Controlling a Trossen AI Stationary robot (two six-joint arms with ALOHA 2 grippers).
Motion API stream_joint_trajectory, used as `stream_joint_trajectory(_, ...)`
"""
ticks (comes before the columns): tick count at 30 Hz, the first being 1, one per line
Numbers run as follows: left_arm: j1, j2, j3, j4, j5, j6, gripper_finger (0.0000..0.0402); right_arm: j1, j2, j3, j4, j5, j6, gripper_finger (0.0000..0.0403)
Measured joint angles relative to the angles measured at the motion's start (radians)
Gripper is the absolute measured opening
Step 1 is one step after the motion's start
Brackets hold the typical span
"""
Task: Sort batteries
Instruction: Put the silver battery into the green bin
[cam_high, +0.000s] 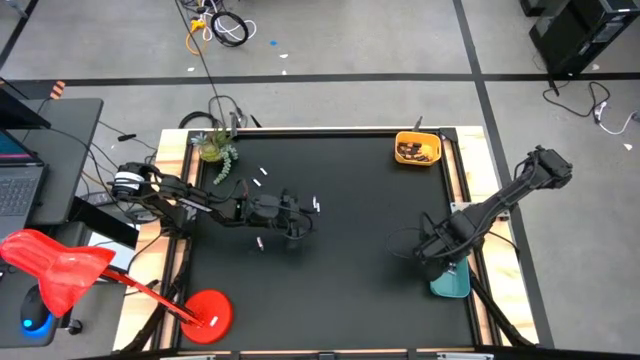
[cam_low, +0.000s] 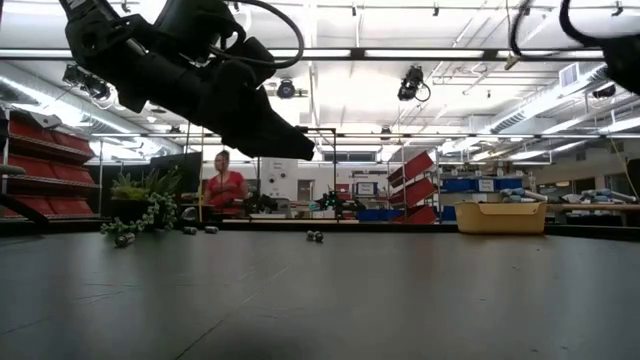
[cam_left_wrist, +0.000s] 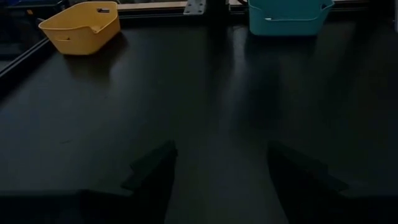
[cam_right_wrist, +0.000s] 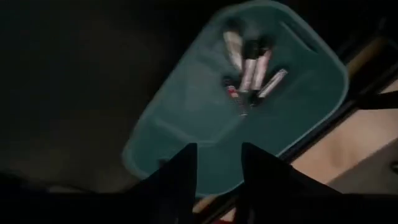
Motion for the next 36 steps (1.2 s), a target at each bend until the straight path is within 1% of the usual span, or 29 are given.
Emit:
stream_joint_trajectory(1, 0.0, 0.0, 0.0, 0.0, 0.0, -0.005, 0.0252, 0.0, 0.0, 0.025, -0.005, 0.017, 0.003, 0.0134)
stream_joint_trajectory(2, 0.0, 0.0, 0.0, 0.0, 0.0, -0.012, 0.0252, -0.001, 0.0, 0.051, -0.01, 0.056, 0.002, 0.0132)
stream_joint_trajectory(4, 0.0, 0.0, 0.0, 0.0, 0.0, -0.024, 0.0252, -0.004, 0.003, 0.108, -0.016, 0.163, -0.024, 0.0128)
stream_joint_trajectory(7, 0.0, 0.0, 0.0, 0.0, 0.0, -0.046, 0.0252, -0.017, 0.006, 0.194, 0.019, 0.374, -0.136, 0.0124)
stream_joint_trajectory(9, 0.0, 0.0, 0.0, 0.0, -0.001, -0.048, 0.0252, -0.03, 0.006, 0.227, 0.096, 0.534, -0.241, 0.0123)
stream_joint_trajectory(12, 0.0, 0.0, 0.0, 0.007, -0.01, -0.049, 0.0252, -0.052, 0.006, 0.24, 0.285, 0.767, -0.468, 0.0123)
stream_joint_trajectory(15, 0.0, 0.0, 0.0, 0.008, -0.016, -0.069, 0.0252, -0.079, 0.006, 0.205, 0.555, 0.982, -0.752, 0.0123)
stream_joint_trajectory(16, 0.0, 0.0, 0.0, 0.008, -0.016, -0.076, 0.0252, -0.089, 0.006, 0.185, 0.644, 1.039, -0.855, 0.0122)
stream_joint_trajectory(18, -0.001, 0.0, 0.0, 0.008, -0.013, -0.086, 0.0252, -0.113, 0.006, 0.139, 0.836, 1.117, -1.034, 0.0121)
stream_joint_trajectory(19, -0.004, 0.0, 0.0, 0.007, -0.013, -0.086, 0.0252, -0.128, 0.006, 0.111, 0.929, 1.137, -1.112, 0.0121)
stream_joint_trajectory(21, -0.016, 0.0, 0.0, 0.008, -0.015, -0.074, 0.0252, -0.162, 0.007, 0.048, 1.095, 1.143, -1.228, 0.0121)
stream_joint_trajectory(23, -0.03, 0.0, 0.0, 0.013, -0.015, -0.053, 0.0252, -0.201, 0.008, -0.015, 1.221, 1.143, -1.27, 0.0121)
stream_joint_trajectory(25, -0.043, 0.0, 0.0, 0.016, -0.024, -0.03, 0.0252, -0.243, 0.007, -0.073, 1.31, 1.135, -1.248, 0.0121)
stream_joint_trajectory(28, -0.049, 0.0, 0.0, 0.015, -0.042, 0.005, 0.0252, -0.316, 0.008, -0.133, 1.338, 1.034, -1.153, 0.0121)
stream_joint_trajectory(31, -0.048, 0.0, 0.0, 0.012, -0.045, 0.035, 0.0247, -0.386, 0.021, -0.14, 1.326, 0.916, -1.065, 0.0121)
stream_joint_trajectory(36, -0.044, 0.0, 0.0, -0.006, -0.044, 0.065, 0.0233, -0.452, 0.106, -0.104, 1.309, 0.823, -1.06, 0.0121)
